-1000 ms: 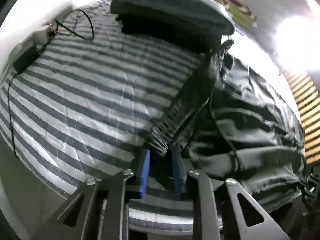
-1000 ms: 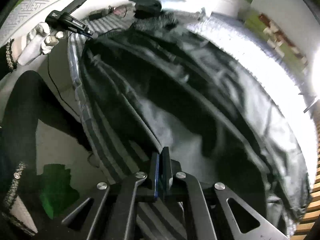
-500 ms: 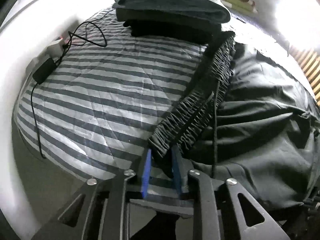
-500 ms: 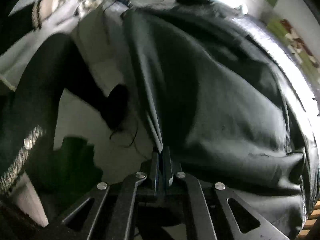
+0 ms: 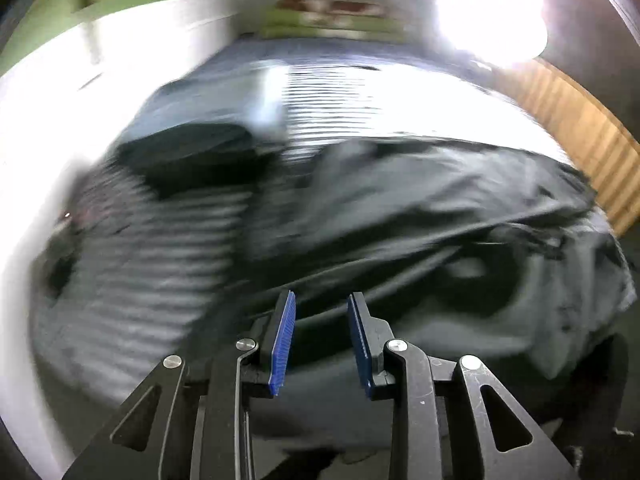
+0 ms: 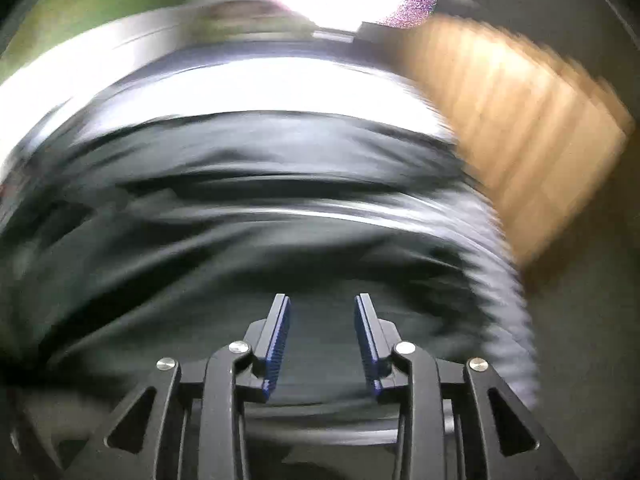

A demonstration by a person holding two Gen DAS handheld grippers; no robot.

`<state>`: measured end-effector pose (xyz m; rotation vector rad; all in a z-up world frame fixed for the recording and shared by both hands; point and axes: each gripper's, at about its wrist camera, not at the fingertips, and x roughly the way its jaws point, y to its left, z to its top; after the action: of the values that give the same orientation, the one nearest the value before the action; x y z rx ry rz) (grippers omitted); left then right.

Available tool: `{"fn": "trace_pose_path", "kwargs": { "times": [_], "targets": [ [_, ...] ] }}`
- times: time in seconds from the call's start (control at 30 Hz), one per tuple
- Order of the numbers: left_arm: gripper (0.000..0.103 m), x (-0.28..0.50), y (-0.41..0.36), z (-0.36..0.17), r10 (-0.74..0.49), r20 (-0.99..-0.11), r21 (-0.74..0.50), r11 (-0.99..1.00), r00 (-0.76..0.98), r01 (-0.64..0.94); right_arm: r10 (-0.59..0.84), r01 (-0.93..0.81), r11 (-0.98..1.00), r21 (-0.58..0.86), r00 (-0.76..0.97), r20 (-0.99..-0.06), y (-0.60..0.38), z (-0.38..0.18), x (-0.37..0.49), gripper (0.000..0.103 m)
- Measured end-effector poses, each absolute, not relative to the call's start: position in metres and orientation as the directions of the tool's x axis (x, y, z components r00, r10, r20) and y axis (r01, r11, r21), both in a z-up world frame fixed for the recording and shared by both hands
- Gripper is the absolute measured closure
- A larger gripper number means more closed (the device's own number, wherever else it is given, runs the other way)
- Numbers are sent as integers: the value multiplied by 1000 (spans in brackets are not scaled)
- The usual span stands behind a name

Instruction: Fold large clothes

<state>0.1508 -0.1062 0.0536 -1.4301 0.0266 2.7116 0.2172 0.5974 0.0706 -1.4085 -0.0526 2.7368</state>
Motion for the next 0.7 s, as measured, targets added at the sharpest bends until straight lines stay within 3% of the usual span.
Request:
{"fn": "trace_pose_path", "kwargs": {
  "times": [0.07,0.2,0.33,0.43,0.47,0.5,0.6,0.7],
  "targets": [
    [74,136,-61,46,139,-832,-50,-983,-536,-178,102,-200,-980,13,-551,-829,653,62,207,68],
    [74,118,23,19,239,-855,-76,-936,-461,-344,-25,-384,-886,259,-518,-855,731,29,194,57],
    [73,114,73,-11,246,-885,-66,-907,-397,-415,-82,-393,-868,302,-487,-870,738,4,177,57],
    [74,109,87,-29,239,-898,-65,-903,-370,-426,-55,-359,-898,254,-482,-875,724,-3,169,54],
    [74,110,88,-32,236,-899,-62,-902,-369,-427,-38,-348,-910,227,-475,-879,718,-3,165,60],
    [74,110,89,-36,231,-901,-59,-903,-366,-426,-27,-332,-921,203,-467,-884,713,-3,163,79],
    [74,108,90,-43,213,-909,-47,-906,-359,-420,-32,-280,-941,188,-482,-876,706,12,174,82],
    [74,106,87,-48,200,-913,-40,-911,-355,-410,189,-340,-940,-6,-507,-841,705,42,198,82]
  ]
}}
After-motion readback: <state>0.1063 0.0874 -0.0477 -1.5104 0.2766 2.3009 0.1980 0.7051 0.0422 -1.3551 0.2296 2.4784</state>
